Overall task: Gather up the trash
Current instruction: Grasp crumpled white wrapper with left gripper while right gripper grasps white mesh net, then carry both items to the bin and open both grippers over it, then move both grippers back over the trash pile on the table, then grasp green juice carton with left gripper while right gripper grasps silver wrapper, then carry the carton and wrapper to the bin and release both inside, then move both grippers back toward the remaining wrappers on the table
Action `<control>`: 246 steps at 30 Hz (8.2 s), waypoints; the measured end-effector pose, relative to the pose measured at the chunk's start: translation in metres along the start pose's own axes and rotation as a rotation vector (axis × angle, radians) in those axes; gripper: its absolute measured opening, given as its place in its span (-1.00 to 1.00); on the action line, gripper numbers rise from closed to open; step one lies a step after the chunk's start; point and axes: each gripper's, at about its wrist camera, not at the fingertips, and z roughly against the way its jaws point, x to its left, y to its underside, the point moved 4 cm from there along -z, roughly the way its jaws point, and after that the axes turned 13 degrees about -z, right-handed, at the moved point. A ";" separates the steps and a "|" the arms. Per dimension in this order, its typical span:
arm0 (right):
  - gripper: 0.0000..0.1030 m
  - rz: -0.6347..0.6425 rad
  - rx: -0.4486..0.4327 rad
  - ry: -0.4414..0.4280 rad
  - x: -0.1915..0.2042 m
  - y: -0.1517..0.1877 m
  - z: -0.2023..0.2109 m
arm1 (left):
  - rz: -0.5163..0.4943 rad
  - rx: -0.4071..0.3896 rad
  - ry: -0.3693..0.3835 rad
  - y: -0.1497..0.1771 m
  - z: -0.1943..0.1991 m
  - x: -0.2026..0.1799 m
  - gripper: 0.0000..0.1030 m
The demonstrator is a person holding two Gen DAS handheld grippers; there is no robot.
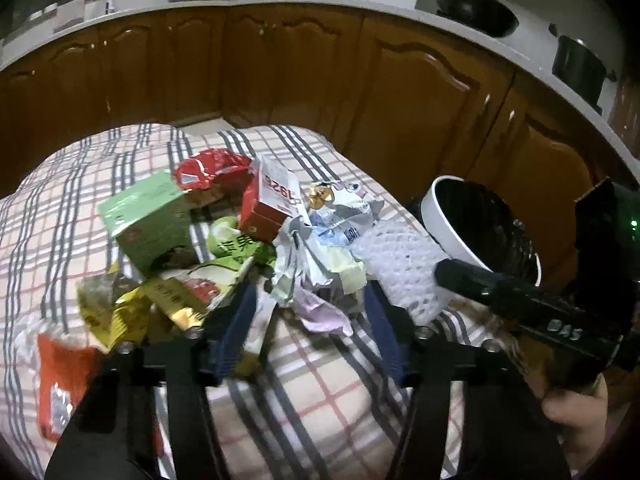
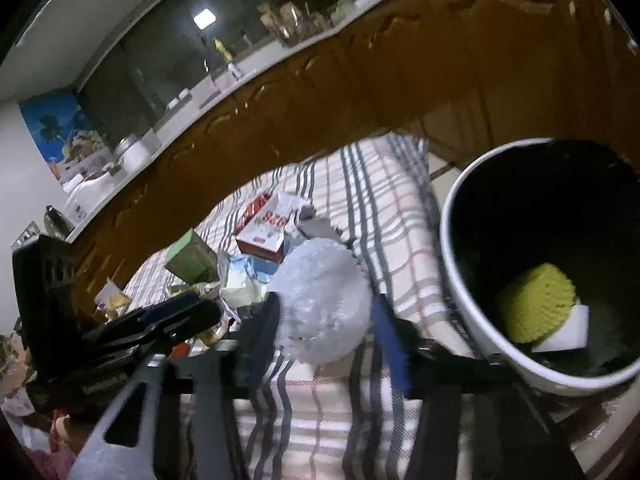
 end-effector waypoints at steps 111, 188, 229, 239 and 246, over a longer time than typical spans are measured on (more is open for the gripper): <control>0.54 -0.097 -0.206 0.033 -0.016 0.004 0.072 | 0.069 -0.109 0.024 0.017 0.055 0.002 -0.21; -0.55 -0.014 -0.251 0.095 -0.017 -0.019 0.089 | -0.082 -0.181 0.076 -0.048 0.054 -0.029 -0.39; -0.53 -0.053 -0.157 0.345 -0.110 -0.058 0.091 | -0.215 -0.029 0.238 -0.108 -0.058 -0.150 -0.39; -0.18 -0.103 -0.147 0.304 -0.117 -0.061 0.088 | -0.186 0.027 0.253 -0.103 -0.075 -0.148 -0.16; 0.21 -0.145 -0.201 0.267 -0.119 -0.059 0.099 | -0.149 0.002 0.266 -0.098 -0.063 -0.139 0.12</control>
